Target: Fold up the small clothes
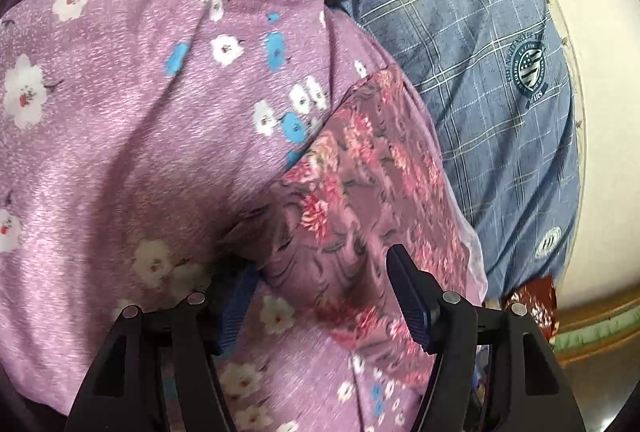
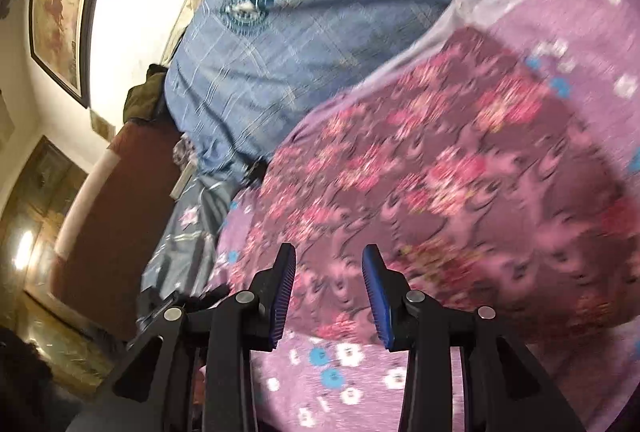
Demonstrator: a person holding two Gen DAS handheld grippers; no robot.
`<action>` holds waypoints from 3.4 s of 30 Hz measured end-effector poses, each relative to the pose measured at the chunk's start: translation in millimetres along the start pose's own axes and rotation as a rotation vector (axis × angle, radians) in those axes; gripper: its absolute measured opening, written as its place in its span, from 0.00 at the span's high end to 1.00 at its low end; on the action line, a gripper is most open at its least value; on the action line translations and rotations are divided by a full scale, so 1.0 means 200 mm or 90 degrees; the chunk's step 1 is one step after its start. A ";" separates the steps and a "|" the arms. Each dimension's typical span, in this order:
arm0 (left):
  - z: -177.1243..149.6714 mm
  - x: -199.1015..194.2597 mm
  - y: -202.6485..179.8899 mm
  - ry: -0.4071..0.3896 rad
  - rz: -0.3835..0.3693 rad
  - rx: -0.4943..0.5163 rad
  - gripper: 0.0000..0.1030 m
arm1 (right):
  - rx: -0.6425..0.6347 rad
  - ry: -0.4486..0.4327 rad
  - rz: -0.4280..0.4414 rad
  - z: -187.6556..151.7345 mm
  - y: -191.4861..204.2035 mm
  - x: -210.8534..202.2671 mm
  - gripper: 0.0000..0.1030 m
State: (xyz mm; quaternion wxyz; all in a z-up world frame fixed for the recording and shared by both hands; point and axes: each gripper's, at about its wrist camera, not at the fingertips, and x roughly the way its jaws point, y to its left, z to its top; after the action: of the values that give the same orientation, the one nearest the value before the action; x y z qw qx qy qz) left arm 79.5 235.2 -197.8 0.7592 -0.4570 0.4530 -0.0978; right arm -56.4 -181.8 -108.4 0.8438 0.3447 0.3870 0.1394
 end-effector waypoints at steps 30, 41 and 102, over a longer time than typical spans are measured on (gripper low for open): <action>-0.42 0.01 -0.93 -0.133 0.101 0.356 0.94 | 0.069 -0.021 -0.065 0.12 -0.24 -0.05 0.93; -1.20 0.31 -1.49 0.003 0.081 0.603 0.94 | 0.183 -0.128 -0.049 0.20 -0.62 -0.45 0.93; -0.71 0.64 -1.26 0.040 0.235 0.649 0.31 | 0.037 -0.079 -0.236 0.61 -0.40 0.13 0.78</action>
State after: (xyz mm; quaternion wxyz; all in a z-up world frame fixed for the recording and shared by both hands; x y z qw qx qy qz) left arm 110.2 -65.2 -101.3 0.8752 0.0594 0.4435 -0.1840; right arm 50.6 -285.1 -122.1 0.8670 0.2994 0.3951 -0.0511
